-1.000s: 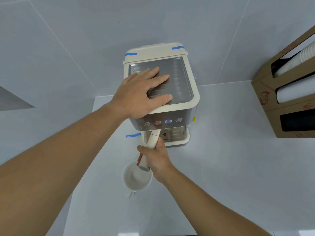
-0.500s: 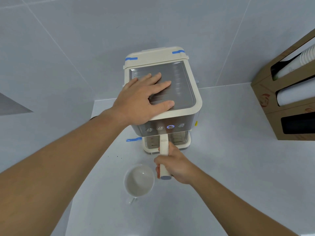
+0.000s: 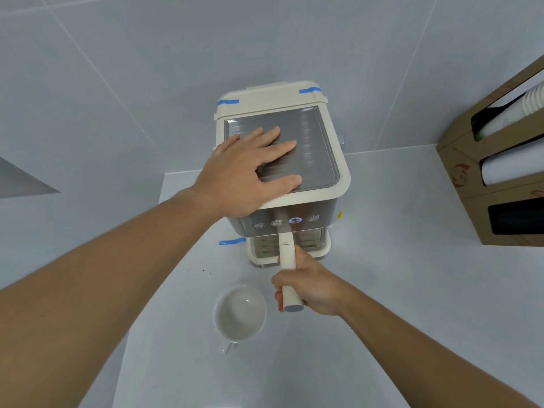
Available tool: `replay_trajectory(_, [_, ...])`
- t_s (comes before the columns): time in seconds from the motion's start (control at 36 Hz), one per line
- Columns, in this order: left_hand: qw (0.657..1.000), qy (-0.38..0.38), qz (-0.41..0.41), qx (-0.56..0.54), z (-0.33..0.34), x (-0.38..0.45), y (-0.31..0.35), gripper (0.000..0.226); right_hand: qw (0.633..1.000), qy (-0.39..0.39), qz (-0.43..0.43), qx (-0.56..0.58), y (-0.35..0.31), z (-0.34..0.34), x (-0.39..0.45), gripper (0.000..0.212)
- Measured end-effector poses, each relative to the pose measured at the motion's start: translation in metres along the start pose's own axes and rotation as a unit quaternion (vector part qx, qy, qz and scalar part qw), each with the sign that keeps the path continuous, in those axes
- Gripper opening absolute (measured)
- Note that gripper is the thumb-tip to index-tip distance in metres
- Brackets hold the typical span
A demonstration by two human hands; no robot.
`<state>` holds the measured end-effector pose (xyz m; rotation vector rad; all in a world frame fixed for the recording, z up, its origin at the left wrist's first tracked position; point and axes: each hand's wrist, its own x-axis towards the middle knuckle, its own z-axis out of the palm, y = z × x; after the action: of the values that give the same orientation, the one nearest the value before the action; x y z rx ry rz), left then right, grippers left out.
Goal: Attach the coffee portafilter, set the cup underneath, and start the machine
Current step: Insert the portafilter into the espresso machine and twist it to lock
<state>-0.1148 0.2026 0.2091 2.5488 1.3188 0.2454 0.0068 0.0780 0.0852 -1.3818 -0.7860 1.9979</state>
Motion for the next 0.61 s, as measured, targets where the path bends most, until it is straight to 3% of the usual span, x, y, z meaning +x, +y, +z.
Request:
replay_trajectory(0.25, [1.0,0.003,0.004,-0.001,0.001,0.0,-0.001,0.065,1.0,0.02,0.002,0.02,-0.001,0.006,-0.005,0.049])
replay_trajectory(0.47, [1.0,0.005,0.01,-0.001,0.0,-0.001,-0.002,0.067,0.999,0.045,-0.015,0.017,0.0,0.009,-0.014,0.023])
replay_trajectory(0.61, [1.0,0.001,0.006,0.0,-0.001,-0.001,-0.001,0.069,0.994,0.091,-0.034,-0.06,0.003,0.003,-0.021,0.021])
